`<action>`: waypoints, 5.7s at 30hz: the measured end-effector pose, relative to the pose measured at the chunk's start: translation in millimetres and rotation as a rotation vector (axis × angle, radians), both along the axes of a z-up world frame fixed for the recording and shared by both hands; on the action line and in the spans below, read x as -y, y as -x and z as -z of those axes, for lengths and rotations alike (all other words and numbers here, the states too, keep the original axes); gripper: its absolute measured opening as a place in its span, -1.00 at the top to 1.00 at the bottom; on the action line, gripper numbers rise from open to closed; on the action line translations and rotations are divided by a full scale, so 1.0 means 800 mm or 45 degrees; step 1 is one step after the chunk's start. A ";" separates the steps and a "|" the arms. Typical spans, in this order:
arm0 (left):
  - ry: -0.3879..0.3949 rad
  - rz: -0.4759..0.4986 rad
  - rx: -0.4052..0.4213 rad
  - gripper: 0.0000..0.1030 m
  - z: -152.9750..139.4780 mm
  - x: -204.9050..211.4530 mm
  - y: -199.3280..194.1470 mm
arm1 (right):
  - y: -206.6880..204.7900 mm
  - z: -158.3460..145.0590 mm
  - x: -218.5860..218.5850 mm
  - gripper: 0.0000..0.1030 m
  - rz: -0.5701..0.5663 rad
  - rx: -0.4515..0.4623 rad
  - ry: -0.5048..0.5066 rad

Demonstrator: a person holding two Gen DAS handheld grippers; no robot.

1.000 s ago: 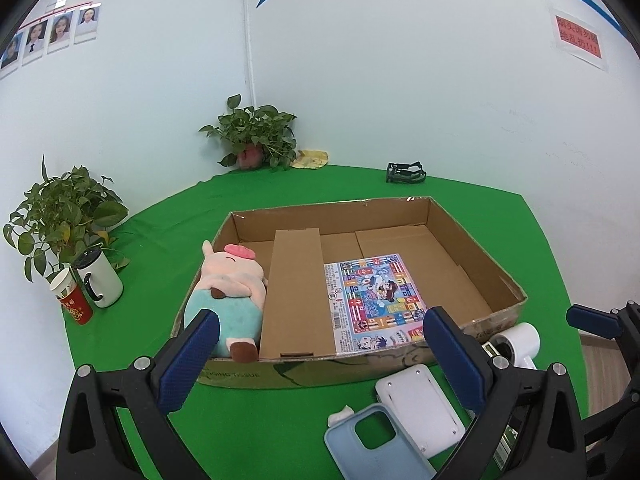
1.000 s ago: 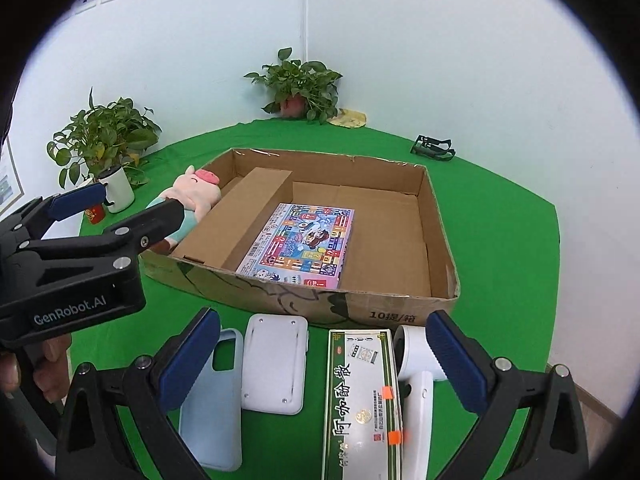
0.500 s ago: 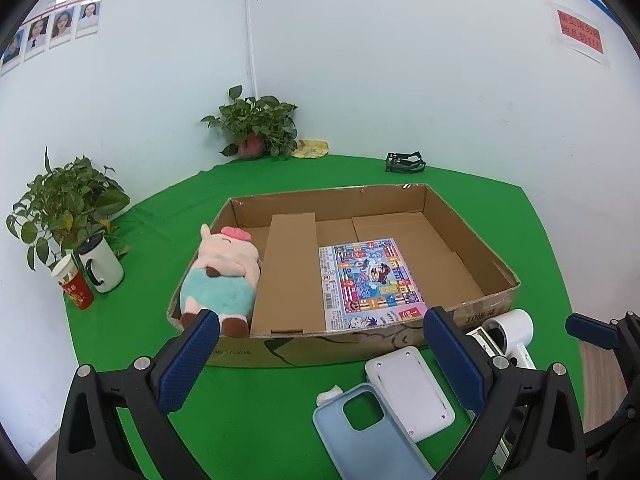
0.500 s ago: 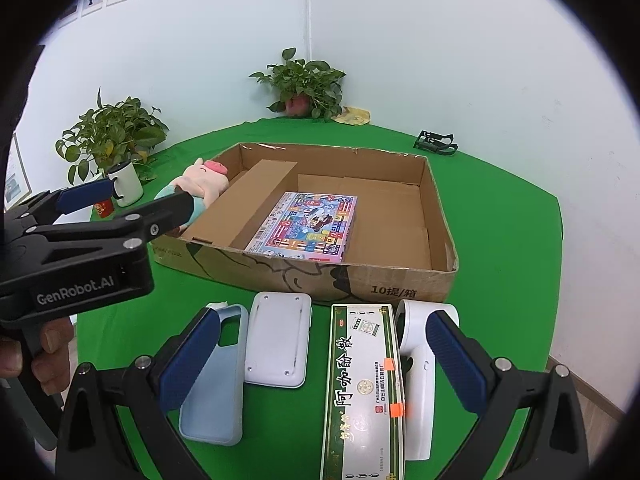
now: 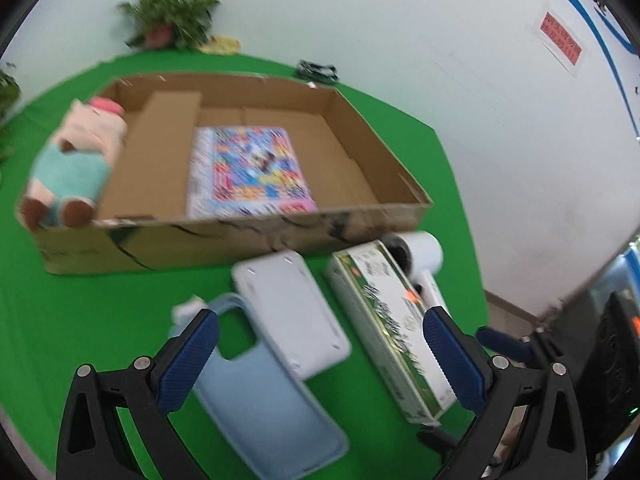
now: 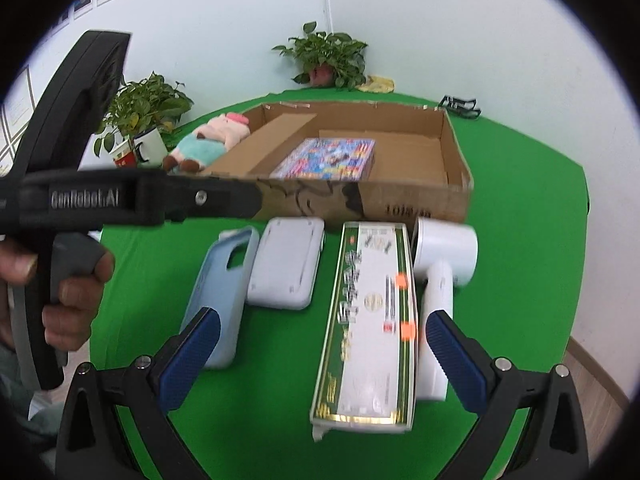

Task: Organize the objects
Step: 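Move the right gripper to the green-and-white medicine box on the table, then grasp the medicine box across its width with the right gripper and lift, then carry the medicine box with the right gripper over the open box, then lower the medicine box beside the board-game box and open the right gripper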

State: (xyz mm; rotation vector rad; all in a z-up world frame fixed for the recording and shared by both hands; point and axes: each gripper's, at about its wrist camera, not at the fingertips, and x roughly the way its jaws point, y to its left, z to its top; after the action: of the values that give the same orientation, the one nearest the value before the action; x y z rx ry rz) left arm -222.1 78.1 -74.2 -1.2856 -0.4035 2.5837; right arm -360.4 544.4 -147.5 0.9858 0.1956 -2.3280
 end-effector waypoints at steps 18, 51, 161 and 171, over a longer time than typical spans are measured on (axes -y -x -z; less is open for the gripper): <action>-0.220 0.197 0.138 -0.70 0.049 -0.043 0.017 | 0.008 0.030 0.000 -0.50 0.039 0.077 -0.089; -0.307 0.314 0.327 -0.12 0.081 -0.062 0.012 | -0.025 0.018 -0.028 -0.23 0.113 0.313 0.258; -0.208 0.024 0.162 -0.08 -0.006 0.041 0.254 | 0.301 -0.011 0.065 -0.39 -0.032 0.411 -0.055; -0.208 0.009 0.150 -0.08 -0.002 0.060 0.260 | 0.305 0.000 0.084 0.05 -0.112 0.374 -0.122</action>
State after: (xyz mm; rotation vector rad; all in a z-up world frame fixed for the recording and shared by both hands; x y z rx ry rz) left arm -429.8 29.9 -72.5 -1.3808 -0.6168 2.4192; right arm -604.5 477.4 -147.7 1.3246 0.2281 -2.0815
